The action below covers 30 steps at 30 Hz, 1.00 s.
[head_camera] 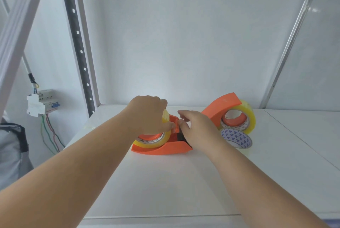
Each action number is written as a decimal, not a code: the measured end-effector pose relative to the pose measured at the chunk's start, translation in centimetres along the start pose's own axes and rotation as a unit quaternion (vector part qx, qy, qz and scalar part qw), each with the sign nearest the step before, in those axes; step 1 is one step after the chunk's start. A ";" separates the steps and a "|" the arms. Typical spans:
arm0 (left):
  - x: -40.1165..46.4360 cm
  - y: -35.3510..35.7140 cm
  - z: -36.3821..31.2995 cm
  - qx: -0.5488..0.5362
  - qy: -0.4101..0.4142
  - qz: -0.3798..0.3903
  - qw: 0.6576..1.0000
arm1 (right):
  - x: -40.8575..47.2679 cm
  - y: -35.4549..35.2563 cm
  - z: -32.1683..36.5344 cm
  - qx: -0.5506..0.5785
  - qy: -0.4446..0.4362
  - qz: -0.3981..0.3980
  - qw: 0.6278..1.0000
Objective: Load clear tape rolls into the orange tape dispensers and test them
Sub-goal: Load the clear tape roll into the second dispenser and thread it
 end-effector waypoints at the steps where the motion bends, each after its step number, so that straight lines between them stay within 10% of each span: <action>1: 0.0 0.0 -0.1 0.000 -0.002 -0.002 1.000 | 0.2 0.3 0.0 -0.010 0.006 0.005 1.000; 30: -0.4 0.0 1.0 -0.075 -0.017 0.022 0.997 | 1.9 -0.5 -2.1 -0.019 0.040 0.077 0.996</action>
Point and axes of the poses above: each hand's wrist, its own x-axis towards the middle knuckle, its own y-axis out of the palm, z = x × y, the point moved 7 cm from there along x, towards the middle knuckle, and after that the axes turned 2 degrees about x, right-handed, at the moved point
